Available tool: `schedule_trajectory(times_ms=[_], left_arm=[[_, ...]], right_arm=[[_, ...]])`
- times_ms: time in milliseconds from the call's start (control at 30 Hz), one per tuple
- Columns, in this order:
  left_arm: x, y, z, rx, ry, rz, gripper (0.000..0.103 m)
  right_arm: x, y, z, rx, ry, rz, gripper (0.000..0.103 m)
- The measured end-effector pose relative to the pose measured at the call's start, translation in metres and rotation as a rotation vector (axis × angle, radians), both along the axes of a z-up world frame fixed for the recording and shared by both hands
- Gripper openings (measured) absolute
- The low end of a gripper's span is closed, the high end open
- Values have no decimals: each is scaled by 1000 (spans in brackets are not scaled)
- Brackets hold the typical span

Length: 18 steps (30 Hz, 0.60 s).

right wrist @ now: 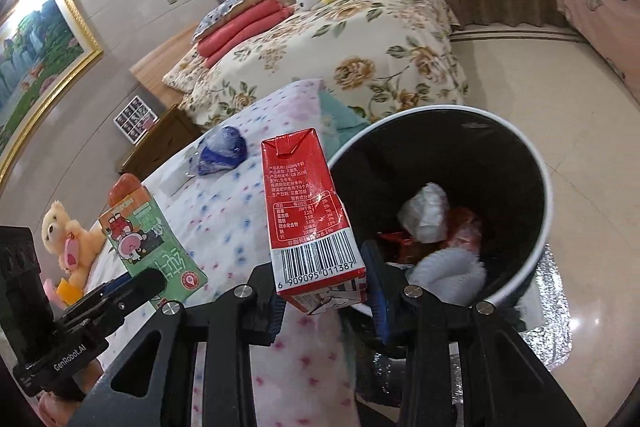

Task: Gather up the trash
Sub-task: 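Carry the green carton and red carton over the trash bin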

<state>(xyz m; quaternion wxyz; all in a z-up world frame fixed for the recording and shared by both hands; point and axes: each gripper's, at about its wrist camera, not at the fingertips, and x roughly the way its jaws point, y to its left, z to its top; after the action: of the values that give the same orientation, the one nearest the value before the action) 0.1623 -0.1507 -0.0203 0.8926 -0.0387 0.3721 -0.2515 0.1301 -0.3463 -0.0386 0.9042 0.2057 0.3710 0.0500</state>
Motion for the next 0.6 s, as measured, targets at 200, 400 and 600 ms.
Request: schedule_trajectory(times_ms=[200, 400, 600], left_arm=[[3, -20, -1, 8, 6, -29, 33], [8, -38, 2, 19, -1, -52, 33], [12, -55, 2, 28, 1, -71, 33]], right_arm=[[-4, -18, -1, 5, 2, -38, 35], [-6, -33, -5, 13, 8, -68, 35], [-8, -47, -8, 18, 9, -97, 35]])
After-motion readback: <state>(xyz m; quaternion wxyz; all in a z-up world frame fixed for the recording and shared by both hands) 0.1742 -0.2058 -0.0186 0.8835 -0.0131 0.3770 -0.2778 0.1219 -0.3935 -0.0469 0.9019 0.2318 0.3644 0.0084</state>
